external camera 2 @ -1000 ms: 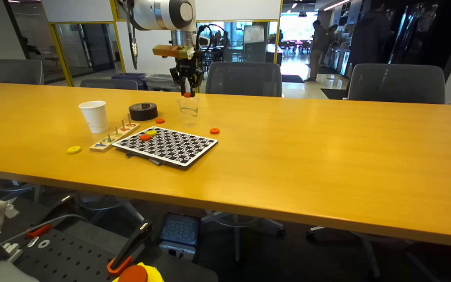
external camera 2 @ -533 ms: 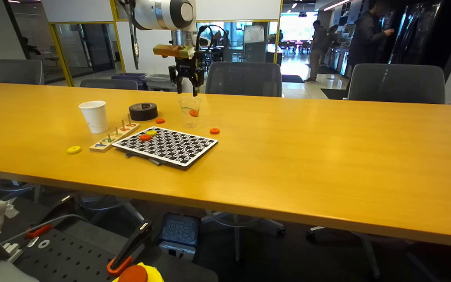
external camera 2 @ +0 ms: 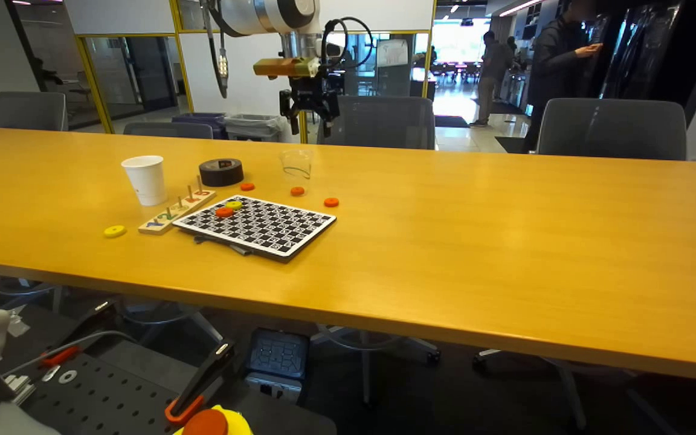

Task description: Put the orange circles into the transparent cup and the yellow circles into the white cup.

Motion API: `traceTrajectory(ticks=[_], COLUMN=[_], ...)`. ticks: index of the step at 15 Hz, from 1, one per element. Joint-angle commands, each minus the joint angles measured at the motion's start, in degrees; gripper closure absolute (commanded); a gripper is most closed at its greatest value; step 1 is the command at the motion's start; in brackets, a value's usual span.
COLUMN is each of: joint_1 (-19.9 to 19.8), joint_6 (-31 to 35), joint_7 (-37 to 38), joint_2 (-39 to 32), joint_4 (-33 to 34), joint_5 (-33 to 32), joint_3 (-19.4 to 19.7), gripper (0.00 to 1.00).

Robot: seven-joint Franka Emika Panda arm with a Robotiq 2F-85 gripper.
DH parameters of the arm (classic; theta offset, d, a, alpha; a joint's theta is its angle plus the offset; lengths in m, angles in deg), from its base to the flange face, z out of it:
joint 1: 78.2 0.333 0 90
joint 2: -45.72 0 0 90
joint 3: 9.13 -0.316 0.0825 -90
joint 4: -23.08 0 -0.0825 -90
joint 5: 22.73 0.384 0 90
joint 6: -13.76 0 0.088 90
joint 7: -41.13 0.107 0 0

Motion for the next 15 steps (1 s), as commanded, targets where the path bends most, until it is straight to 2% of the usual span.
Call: traceTrajectory(ticks=[1, 8, 12, 15], joint_1=[-1.11, -3.52, -4.8, -5.86], joint_6=[0.52, 1.63, 5.05, 9.01], joint_7=[-0.86, -9.04, -15.44, -22.9], joint_2=[4.08, 2.67, 2.23, 1.08], joint_4=[-4.63, -7.08, -9.45, -10.79], joint_5=[-3.25, -4.26, -3.71, -4.71], joint_3=[1.16, 0.11, -1.0, -1.85], gripper=[0.0, 0.0, 0.0, 0.0])
